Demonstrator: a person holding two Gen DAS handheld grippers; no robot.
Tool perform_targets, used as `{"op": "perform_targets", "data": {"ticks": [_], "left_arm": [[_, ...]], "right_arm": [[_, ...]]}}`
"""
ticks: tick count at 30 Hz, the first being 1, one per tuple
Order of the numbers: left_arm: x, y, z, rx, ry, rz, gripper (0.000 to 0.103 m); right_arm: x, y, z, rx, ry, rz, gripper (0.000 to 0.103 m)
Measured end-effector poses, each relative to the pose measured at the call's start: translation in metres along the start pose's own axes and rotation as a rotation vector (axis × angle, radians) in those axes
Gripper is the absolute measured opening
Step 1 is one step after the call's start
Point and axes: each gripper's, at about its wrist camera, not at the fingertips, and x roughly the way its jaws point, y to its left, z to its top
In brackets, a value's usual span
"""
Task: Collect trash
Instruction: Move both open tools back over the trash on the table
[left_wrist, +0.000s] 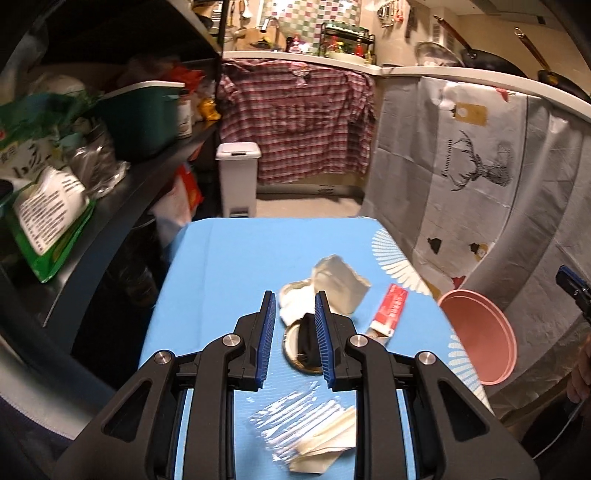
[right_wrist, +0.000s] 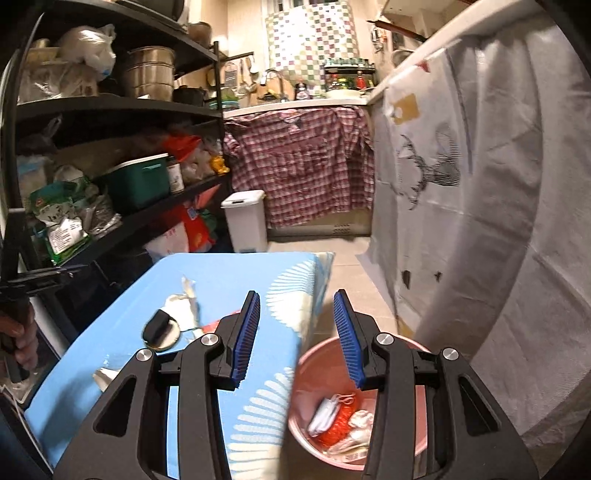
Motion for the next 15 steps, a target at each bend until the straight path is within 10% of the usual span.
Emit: {"op": "perform_targets", "data": {"ticks": [10, 15], "left_arm": [[-0.003, 0.028, 0.002, -0.052, -0.010, 0.038, 0.022], [-0.004, 0.035, 0.004, -0.068, -0.024, 0.033, 0.022]], "right_arm": [[0.035, 0.055, 0.003, -0.036, 0.054, 0.063, 0.044], [0.067, 0.079, -0.004, -0.039, 0.120, 0.081, 0.060]]}}
